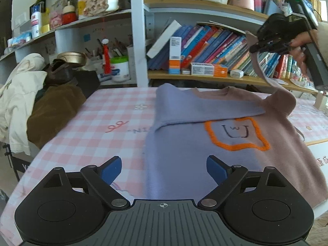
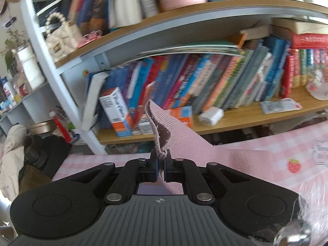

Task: Fold clothes
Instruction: 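Lift the pink sleeve with the right gripper and carry it across the sweater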

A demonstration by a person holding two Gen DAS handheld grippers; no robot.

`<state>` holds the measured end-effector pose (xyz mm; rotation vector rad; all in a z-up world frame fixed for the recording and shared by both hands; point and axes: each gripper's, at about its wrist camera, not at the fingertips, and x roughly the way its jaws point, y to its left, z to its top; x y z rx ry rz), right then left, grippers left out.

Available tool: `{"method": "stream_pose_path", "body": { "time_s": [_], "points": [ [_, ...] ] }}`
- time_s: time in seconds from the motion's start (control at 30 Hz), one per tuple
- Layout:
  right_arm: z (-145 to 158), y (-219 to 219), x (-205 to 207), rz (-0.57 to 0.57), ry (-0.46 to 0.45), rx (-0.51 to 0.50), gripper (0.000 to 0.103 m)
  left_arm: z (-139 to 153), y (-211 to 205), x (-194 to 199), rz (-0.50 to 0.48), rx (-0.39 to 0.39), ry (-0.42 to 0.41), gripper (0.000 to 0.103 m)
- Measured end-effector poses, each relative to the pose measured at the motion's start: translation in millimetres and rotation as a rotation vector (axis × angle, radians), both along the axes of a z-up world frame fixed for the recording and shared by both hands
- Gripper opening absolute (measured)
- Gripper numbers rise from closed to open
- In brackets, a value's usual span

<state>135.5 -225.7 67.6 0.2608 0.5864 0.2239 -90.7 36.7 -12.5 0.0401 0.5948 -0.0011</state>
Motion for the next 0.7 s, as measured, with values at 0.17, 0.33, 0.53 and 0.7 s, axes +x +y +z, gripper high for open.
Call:
{"method": "stream_pose_path", "body": {
  "time_s": [0.17,0.33,0.53,0.7],
  "points": [
    [-11,42,6,0.042,0.005,-0.047,0.005,0,15,-5,0.008,0.004,0.005,0.092],
    [-29,73,11,0.064,0.041,-0.064,0.005,0,28,-9,0.03,0.009,0.009,0.092],
    [-55,95,16,0.085,0.099,-0.094,0.005,-1,40,-16,0.069,0.011,0.021,0.092],
    [-75,103,20,0.108,0.15,-0.085,0.008,-1,46,-22,0.089,0.014,0.028,0.092]
  ]
}}
